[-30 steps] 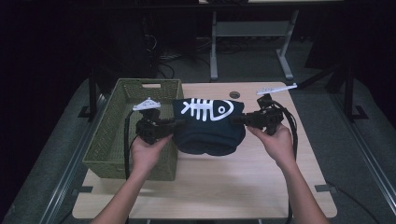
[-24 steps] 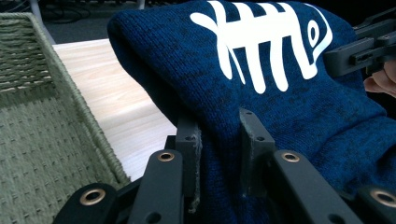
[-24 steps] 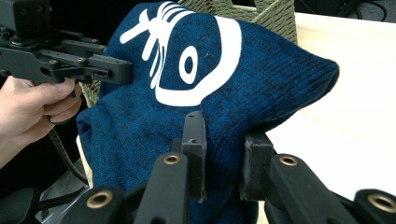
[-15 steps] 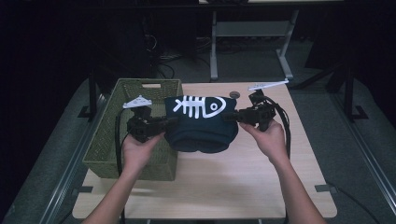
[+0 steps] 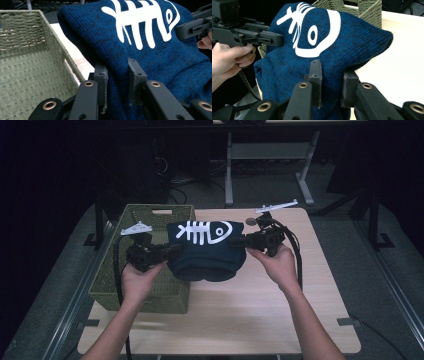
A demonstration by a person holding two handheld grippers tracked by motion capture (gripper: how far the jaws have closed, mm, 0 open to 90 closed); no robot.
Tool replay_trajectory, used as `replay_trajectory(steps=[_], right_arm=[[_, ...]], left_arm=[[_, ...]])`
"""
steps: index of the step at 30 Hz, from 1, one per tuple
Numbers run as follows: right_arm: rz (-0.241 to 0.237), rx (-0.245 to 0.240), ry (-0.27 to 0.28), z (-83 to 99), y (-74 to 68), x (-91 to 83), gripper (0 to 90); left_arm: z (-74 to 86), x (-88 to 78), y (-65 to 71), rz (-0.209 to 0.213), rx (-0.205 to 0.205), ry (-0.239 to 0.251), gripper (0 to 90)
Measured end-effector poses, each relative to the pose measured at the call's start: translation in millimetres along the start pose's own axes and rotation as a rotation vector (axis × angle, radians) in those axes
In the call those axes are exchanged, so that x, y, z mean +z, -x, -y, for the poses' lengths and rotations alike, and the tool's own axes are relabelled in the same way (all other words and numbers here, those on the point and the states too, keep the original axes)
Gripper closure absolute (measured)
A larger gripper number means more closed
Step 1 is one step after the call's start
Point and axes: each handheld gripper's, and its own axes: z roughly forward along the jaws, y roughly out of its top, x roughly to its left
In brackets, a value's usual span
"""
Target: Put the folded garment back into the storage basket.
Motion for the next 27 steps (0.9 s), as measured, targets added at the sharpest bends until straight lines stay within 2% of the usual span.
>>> replay_trajectory(steps=[5,18,27], right_arm=[[-0.009,0.009,-0.003,-2.1,-2.2,7.9,74.8],[-0.029,-0.008,-0.014,-13.1,-12.0,26.5,74.8],[-0.037,-0.015,-0.022,-21.9,-21.7,48.7,74.8]], left_arm=[[0.5,-5.2,-5.0,-0.012,0.003,-0.006,72.9],[2.5,-20.5,-18.7,-0.039,-0.010,0.002,72.9],[6.7,-34.6,-35.5,-0.072,-0.034,0.006,72.9]])
